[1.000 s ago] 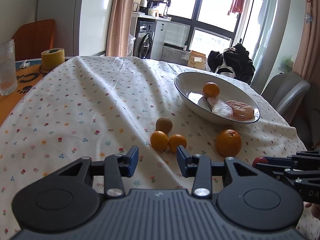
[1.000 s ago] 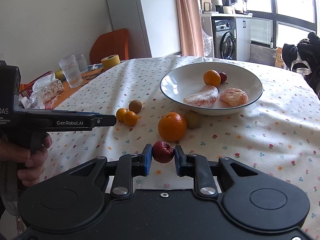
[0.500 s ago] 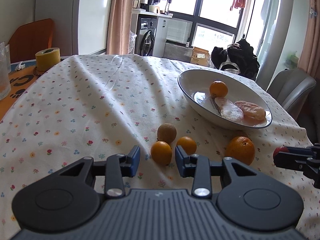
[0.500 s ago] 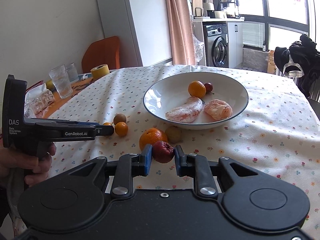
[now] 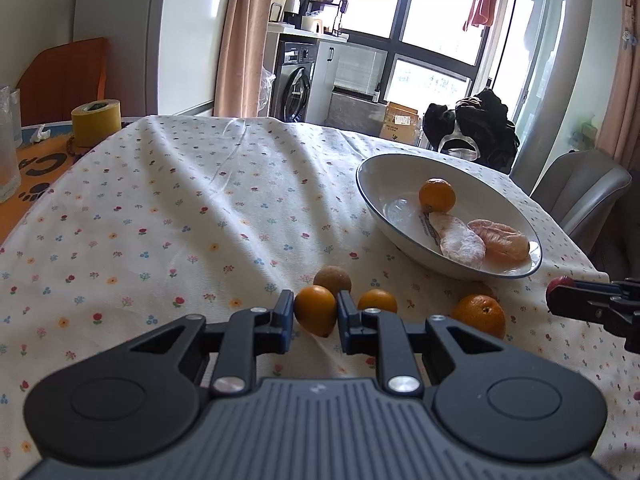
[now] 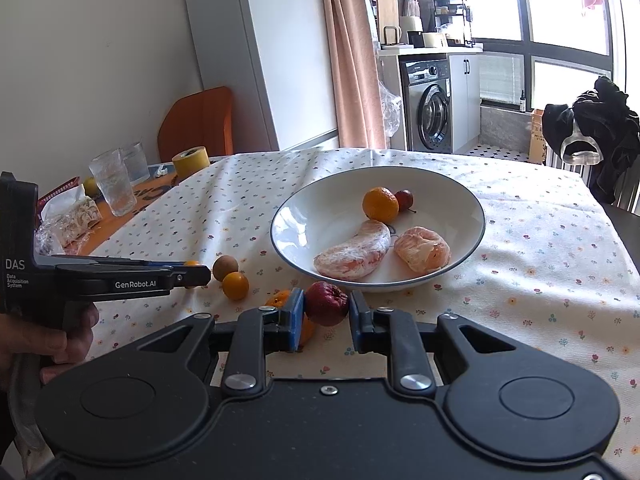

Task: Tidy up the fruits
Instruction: 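Carry the plum and kumquat over the white bowl and open both tools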

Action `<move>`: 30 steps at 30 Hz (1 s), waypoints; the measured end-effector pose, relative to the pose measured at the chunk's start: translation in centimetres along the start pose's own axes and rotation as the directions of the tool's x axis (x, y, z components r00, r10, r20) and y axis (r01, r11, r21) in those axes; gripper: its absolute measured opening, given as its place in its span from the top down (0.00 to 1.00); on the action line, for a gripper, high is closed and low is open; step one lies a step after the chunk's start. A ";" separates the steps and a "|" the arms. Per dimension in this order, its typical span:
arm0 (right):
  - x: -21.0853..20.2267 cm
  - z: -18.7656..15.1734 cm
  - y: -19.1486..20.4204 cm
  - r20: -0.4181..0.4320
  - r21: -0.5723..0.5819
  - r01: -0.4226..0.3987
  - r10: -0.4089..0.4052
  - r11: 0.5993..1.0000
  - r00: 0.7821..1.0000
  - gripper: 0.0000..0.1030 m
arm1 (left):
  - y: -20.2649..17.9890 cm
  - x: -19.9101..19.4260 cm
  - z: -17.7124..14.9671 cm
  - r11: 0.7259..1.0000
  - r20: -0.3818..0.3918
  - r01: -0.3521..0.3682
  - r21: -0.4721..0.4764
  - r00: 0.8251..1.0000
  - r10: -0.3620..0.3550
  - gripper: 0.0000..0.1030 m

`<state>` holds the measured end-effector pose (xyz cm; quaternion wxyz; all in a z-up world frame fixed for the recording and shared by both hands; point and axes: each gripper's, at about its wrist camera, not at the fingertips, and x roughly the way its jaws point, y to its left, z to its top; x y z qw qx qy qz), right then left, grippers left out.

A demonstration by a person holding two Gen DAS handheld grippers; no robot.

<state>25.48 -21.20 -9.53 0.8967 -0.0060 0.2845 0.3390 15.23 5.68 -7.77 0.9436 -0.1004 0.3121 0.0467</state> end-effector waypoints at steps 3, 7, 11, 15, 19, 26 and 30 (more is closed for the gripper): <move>0.2 0.4 -0.2 0.007 -0.002 0.005 -0.005 1.000 1.000 0.79 | -0.4 -0.7 0.6 1.000 0.019 0.008 0.008 1.000 -0.008 0.80; 0.5 0.9 -0.6 0.011 -0.001 0.010 -0.010 1.000 1.000 0.79 | -1.2 -1.2 1.3 1.000 0.035 0.025 0.019 0.999 -0.025 0.80; 0.9 1.3 -1.0 0.018 -0.003 0.020 -0.020 1.000 1.000 0.79 | -2.1 -1.2 2.0 0.999 0.047 0.041 0.027 0.998 -0.042 0.80; 1.2 2.0 -1.4 0.030 -0.003 0.028 -0.028 1.000 0.999 0.79 | -3.1 -0.9 2.8 0.998 0.057 0.056 0.035 0.997 -0.058 0.80; 1.5 2.7 -1.8 0.040 -0.003 0.030 -0.030 1.000 0.999 0.79 | -4.1 -0.5 3.6 0.997 0.064 0.069 0.046 0.995 -0.072 0.80; 2.2 3.4 -2.3 0.044 -0.001 0.027 -0.027 1.000 0.999 0.79 | -5.6 0.4 4.8 0.995 0.069 0.079 0.066 0.994 -0.084 0.80; 2.6 3.7 -2.7 0.046 0.006 0.026 -0.027 1.000 0.999 0.79 | -6.0 1.0 5.2 0.994 0.067 0.080 0.070 0.994 -0.085 0.80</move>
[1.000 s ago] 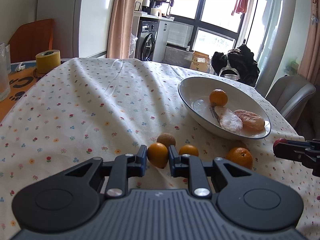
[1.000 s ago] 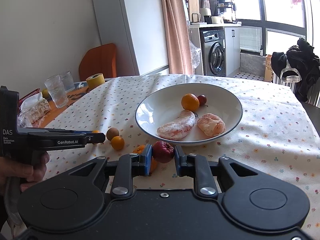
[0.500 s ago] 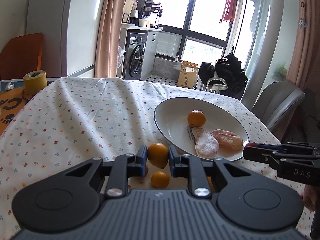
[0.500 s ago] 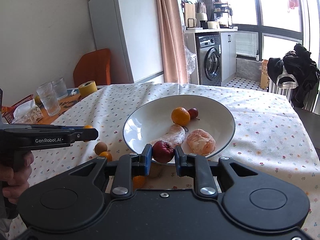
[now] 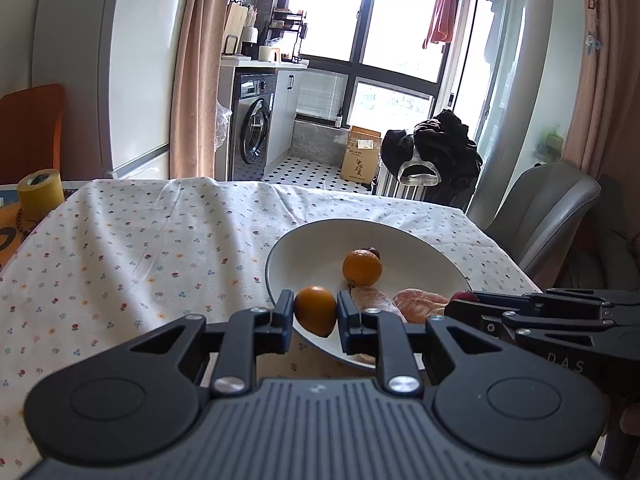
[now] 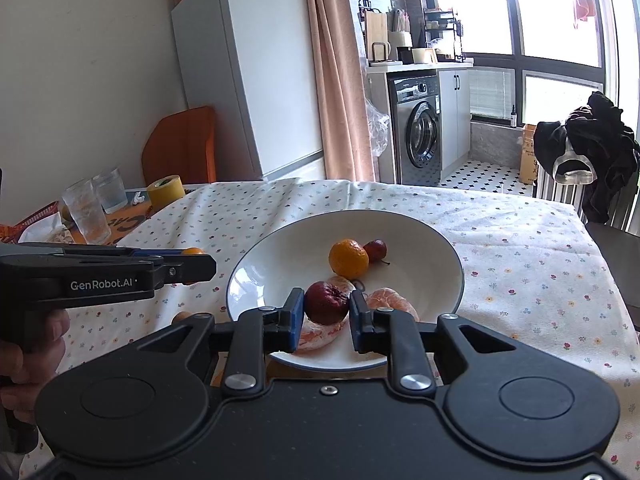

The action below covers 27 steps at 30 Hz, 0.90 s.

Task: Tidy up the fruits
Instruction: 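Carry the plum and kumquat over the white bowl and open both tools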

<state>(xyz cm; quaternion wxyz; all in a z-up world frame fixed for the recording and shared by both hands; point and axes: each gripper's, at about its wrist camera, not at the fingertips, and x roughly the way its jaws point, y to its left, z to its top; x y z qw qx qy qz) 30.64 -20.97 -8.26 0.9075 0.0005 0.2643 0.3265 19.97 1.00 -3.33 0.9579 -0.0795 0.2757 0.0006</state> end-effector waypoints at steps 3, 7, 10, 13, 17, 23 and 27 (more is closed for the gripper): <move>0.2 0.1 -0.3 0.005 0.005 -0.001 0.001 1.000 1.000 0.78 | -0.2 0.4 0.3 1.000 -0.003 0.001 0.002 1.000 -0.001 0.80; 0.2 0.2 -0.5 0.016 0.017 -0.006 0.006 1.000 1.000 0.62 | -0.5 0.8 0.5 1.000 0.000 0.008 0.004 1.000 -0.008 0.80; -0.2 0.1 -0.7 0.031 0.027 0.000 -0.001 1.000 1.000 0.50 | -0.9 1.4 0.7 1.000 -0.005 0.016 0.007 1.000 -0.016 0.80; -0.6 0.0 -0.9 0.033 0.037 0.003 -0.004 0.999 0.999 0.42 | -1.1 1.8 0.7 1.000 -0.012 0.014 0.008 1.000 -0.013 0.79; -1.2 -0.3 -0.9 0.041 0.043 0.009 -0.011 0.999 0.999 0.28 | -1.1 1.7 0.5 1.000 -0.013 0.014 0.011 1.000 -0.014 0.76; -1.7 -0.8 -0.8 0.053 0.030 0.013 -0.015 0.999 0.998 0.18 | -0.6 1.0 0.3 1.000 -0.022 -0.002 0.006 1.000 0.002 0.74; -1.9 -1.1 -0.5 0.050 0.015 0.017 -0.017 1.000 0.999 0.15 | -0.3 0.1 -0.1 1.000 -0.021 -0.014 0.011 1.000 0.014 0.64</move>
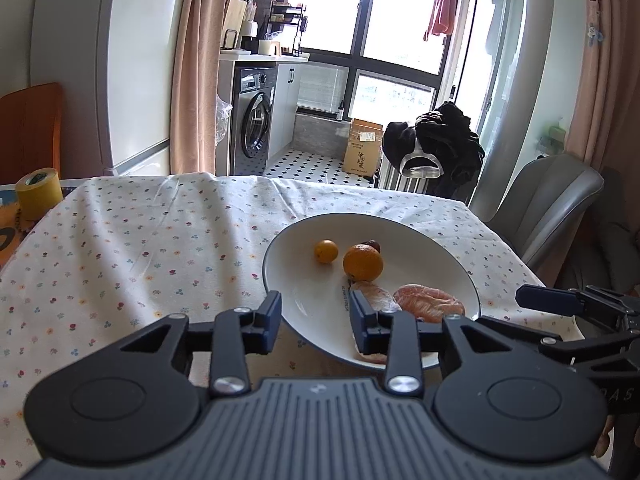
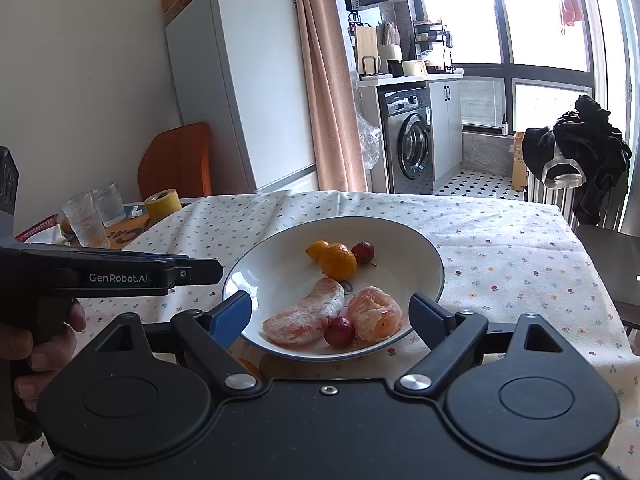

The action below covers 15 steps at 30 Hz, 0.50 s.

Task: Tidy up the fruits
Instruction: 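Carry the plum and kumquat over the white bowl and open both tools, then withdraw both open tools from the bowl back toward the loose fruit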

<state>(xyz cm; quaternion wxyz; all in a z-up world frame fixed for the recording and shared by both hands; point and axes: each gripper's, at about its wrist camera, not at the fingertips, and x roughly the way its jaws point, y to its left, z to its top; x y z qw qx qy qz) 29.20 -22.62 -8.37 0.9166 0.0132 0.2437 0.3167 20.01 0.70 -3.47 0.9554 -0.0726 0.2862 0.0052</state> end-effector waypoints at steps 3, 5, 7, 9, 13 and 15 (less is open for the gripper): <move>-0.3 -0.2 0.2 0.005 -0.004 0.005 -0.005 1.000 1.000 0.12 | 0.2 -0.5 -0.3 1.000 0.000 -0.005 0.001 1.000 0.005 0.58; -0.5 -0.3 0.3 0.006 0.001 0.007 -0.007 1.000 1.000 0.10 | 0.4 -0.8 -0.5 1.000 0.000 -0.007 -0.001 1.000 0.007 0.53; -0.7 -0.4 0.3 0.002 0.005 0.004 -0.004 1.000 1.000 0.10 | 0.4 -1.1 -0.7 1.000 -0.003 -0.009 0.001 1.000 0.009 0.49; -1.0 -0.5 0.4 0.006 0.005 0.000 0.000 1.000 1.000 0.06 | 0.4 -1.6 -0.9 1.000 -0.002 -0.009 0.007 1.000 0.009 0.45; -1.6 -0.7 0.6 0.014 -0.001 -0.001 0.001 1.000 1.000 0.00 | 0.6 -2.4 -1.4 1.000 0.007 -0.018 0.007 1.000 0.018 0.33; -1.7 -0.8 0.7 0.005 0.001 -0.009 0.009 1.000 1.000 0.00 | 0.9 -2.5 -1.6 1.000 0.004 -0.021 0.002 1.000 0.021 0.33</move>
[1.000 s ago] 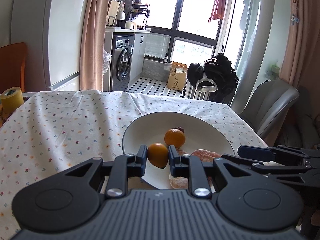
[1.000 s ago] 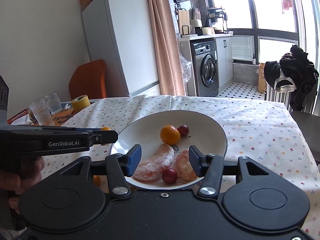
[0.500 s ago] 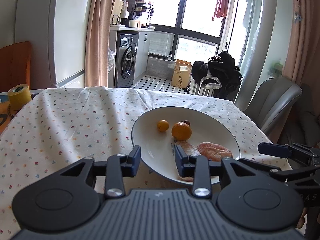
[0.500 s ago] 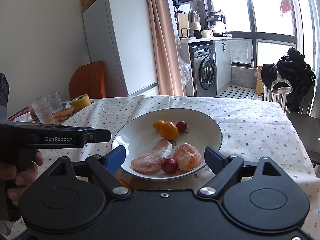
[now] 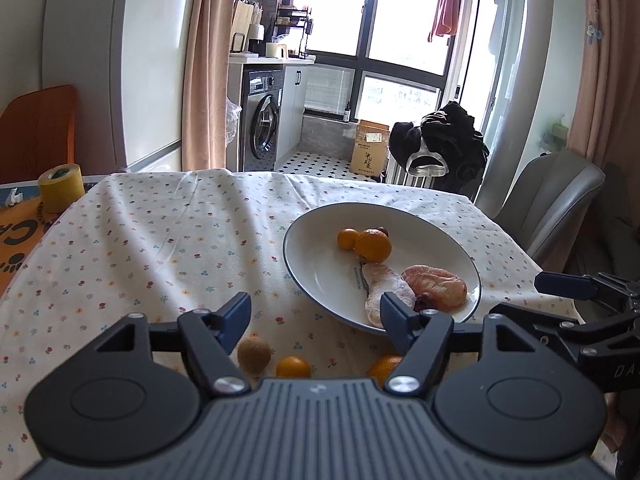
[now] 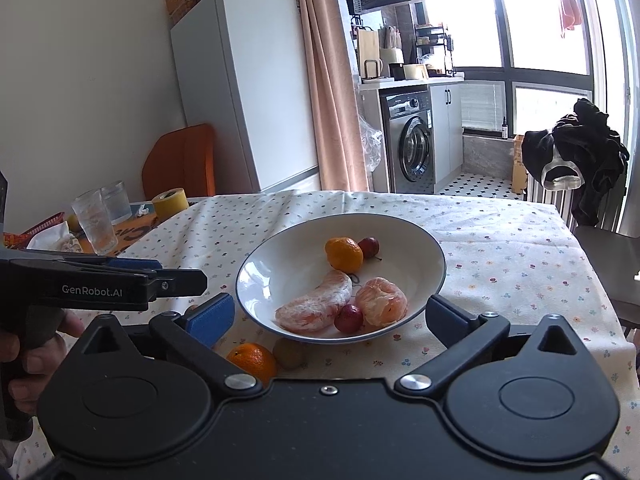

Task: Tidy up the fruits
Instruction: 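Withdraw both open tools from the bowl back toward the loose fruit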

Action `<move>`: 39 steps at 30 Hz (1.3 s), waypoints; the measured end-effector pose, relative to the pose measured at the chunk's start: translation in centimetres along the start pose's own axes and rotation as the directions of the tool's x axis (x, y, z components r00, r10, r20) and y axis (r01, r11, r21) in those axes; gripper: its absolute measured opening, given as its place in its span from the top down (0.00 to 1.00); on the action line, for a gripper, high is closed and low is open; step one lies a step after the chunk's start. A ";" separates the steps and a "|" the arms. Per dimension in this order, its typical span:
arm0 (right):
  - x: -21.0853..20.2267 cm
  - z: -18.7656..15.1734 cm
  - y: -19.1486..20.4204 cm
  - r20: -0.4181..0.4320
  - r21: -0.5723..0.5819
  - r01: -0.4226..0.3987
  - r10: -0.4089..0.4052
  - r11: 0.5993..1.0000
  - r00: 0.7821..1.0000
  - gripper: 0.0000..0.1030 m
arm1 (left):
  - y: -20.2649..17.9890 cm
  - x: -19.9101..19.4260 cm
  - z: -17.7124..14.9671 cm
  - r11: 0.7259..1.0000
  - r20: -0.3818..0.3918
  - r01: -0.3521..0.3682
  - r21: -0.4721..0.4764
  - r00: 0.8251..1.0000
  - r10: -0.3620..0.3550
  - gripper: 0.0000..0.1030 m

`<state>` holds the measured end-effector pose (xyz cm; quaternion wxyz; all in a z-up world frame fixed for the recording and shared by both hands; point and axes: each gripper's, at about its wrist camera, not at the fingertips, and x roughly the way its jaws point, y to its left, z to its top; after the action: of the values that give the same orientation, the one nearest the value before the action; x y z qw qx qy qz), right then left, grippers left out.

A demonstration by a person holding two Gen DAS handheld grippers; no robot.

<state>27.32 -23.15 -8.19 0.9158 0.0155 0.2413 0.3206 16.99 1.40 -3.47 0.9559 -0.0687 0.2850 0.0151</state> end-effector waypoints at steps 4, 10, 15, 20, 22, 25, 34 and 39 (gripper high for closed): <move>-0.3 -0.3 0.3 -0.003 -0.001 -0.007 0.007 1.000 1.000 0.00 | 0.5 -0.4 -0.5 1.000 -0.006 -0.008 -0.009 1.000 0.008 0.33; -0.6 -0.8 1.1 -0.012 -0.016 -0.027 0.027 0.999 1.000 0.00 | 0.9 -1.2 -1.4 1.000 -0.017 -0.015 -0.017 1.000 0.015 0.32; -0.7 -1.3 1.6 -0.036 -0.026 -0.041 0.040 0.999 0.999 0.00 | 1.1 -1.7 -1.9 0.999 -0.020 -0.027 -0.017 0.999 0.027 0.21; -0.9 -2.0 1.9 -0.061 0.007 -0.078 0.078 0.997 0.995 0.00 | 1.4 -2.0 -2.8 1.000 -0.035 -0.017 -0.022 0.999 0.016 0.20; -1.1 -2.2 2.1 -0.063 0.010 -0.089 0.089 0.996 0.994 0.00 | 1.7 -2.1 -3.1 1.000 -0.044 -0.013 -0.028 0.999 0.012 0.20; -1.1 -2.5 2.4 -0.072 0.015 -0.101 0.102 0.995 0.992 0.00 | 2.0 -2.2 -3.6 0.999 -0.057 -0.005 -0.037 0.998 0.003 0.20; -0.8 -3.2 3.1 -0.104 0.004 -0.109 0.109 0.994 0.989 0.00 | 2.4 -2.8 -5.1 0.998 -0.104 -0.003 -0.066 0.995 -0.004 0.20; -0.5 -3.3 3.3 -0.111 -0.002 -0.106 0.105 0.994 0.988 0.00 | 2.1 -3.1 -5.7 0.998 -0.105 -0.004 -0.062 0.994 -0.002 0.20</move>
<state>23.59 -21.29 -10.28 0.8828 0.0070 0.2892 0.3701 11.13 2.72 -6.75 0.9370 -0.0989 0.3343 0.0208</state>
